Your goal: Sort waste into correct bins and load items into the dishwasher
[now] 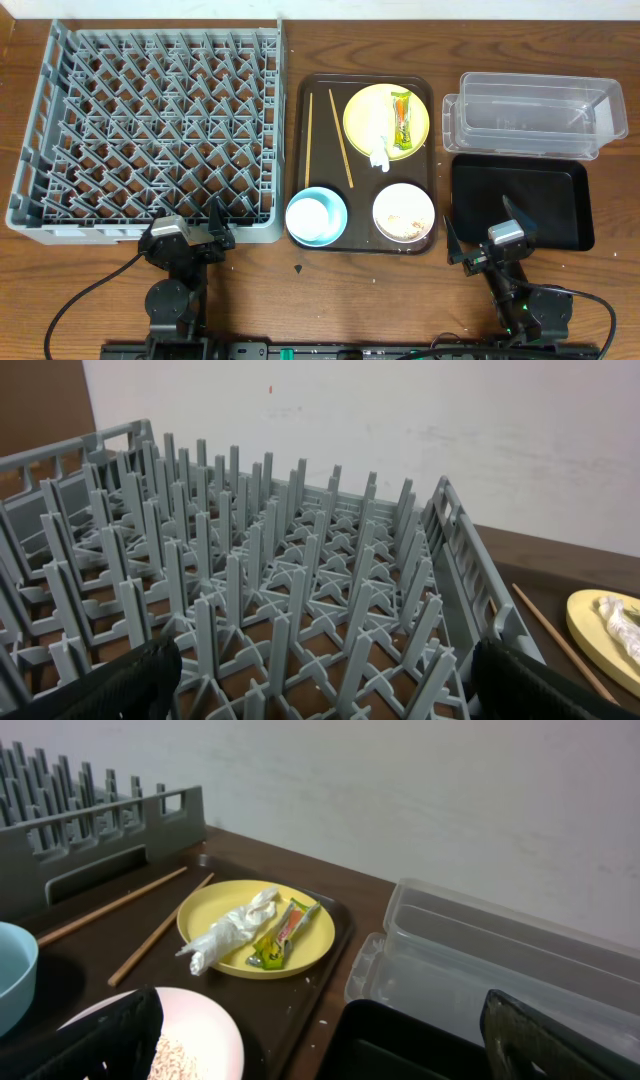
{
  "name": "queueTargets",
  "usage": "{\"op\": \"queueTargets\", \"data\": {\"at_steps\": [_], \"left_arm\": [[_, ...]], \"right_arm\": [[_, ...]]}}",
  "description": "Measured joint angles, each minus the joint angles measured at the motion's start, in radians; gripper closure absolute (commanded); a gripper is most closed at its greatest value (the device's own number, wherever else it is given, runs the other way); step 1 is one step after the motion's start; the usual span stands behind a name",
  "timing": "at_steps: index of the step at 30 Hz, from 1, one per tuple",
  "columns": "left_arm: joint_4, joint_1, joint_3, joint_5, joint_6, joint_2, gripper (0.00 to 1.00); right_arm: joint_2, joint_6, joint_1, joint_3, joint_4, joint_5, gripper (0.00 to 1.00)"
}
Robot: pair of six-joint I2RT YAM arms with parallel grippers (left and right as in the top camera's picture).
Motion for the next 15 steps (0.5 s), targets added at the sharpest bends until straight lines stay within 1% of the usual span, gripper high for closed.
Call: {"op": "queueTargets", "data": {"at_steps": [10,15], "left_arm": [[0.000,0.000,0.000,0.001,0.000,0.000,0.06],[-0.006,0.000,0.002,0.020,0.000,0.000,0.06]], "right_arm": [[0.000,0.000,0.000,0.000,0.000,0.000,0.01],[0.000,0.003,0.000,0.000,0.008,-0.032,0.01]]}}
